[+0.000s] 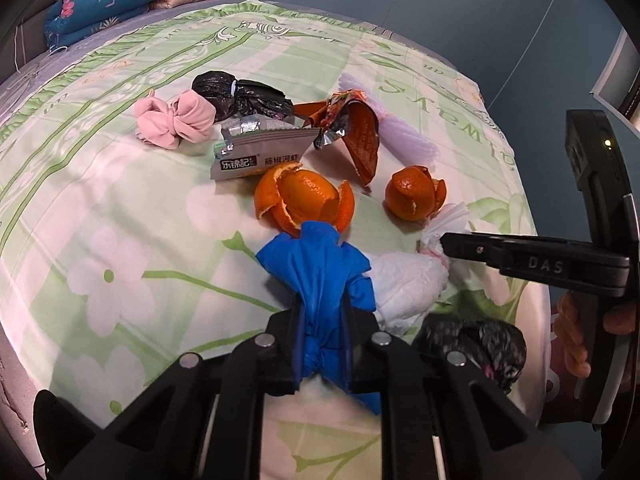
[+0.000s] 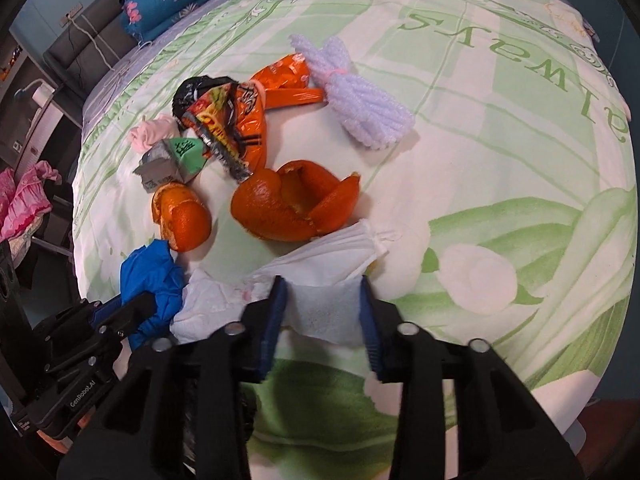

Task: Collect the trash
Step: 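Grasp the blue cloth with left tool while right tool grasps white tissue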

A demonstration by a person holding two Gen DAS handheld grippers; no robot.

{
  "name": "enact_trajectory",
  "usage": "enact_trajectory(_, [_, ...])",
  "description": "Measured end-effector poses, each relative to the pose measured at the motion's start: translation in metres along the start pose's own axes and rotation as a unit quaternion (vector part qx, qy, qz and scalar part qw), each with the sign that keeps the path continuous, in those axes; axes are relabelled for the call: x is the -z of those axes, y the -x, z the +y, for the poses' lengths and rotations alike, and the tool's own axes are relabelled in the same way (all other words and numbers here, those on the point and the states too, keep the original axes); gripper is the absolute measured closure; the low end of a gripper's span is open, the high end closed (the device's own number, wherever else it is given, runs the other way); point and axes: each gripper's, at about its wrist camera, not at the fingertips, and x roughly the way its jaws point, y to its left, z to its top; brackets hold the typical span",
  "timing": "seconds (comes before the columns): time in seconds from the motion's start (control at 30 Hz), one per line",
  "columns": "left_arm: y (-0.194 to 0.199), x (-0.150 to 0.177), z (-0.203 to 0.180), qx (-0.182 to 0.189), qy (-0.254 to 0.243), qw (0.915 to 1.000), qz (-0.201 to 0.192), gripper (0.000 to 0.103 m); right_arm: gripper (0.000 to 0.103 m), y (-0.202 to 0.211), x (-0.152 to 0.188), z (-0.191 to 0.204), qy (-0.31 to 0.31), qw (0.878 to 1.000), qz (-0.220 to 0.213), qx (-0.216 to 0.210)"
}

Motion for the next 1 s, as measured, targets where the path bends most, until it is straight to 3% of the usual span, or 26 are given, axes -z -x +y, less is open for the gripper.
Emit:
enact_trajectory(0.07, [0.002, 0.001, -0.001, 0.001, -0.002, 1.0000, -0.004, 0.091, 0.092, 0.001, 0.000, 0.004, 0.010, 1.000, -0.003, 0.007])
enact_trajectory(0.17, [0.006, 0.000, 0.000, 0.006, 0.000, 0.9999, -0.009, 0.092, 0.097, 0.005, 0.001, 0.006, 0.016, 1.000, -0.009, 0.007])
enact_trajectory(0.53, [0.050, -0.004, 0.007, 0.014, 0.015, 0.9983, -0.054, 0.092, 0.099, 0.067, 0.005, 0.013, 0.040, 0.994, -0.095, 0.022])
enact_trajectory(1.0, [0.141, -0.008, 0.005, -0.059, 0.023, 0.9833, -0.171, 0.092, 0.099, 0.167, 0.032, 0.018, 0.030, 0.980, -0.195, -0.020])
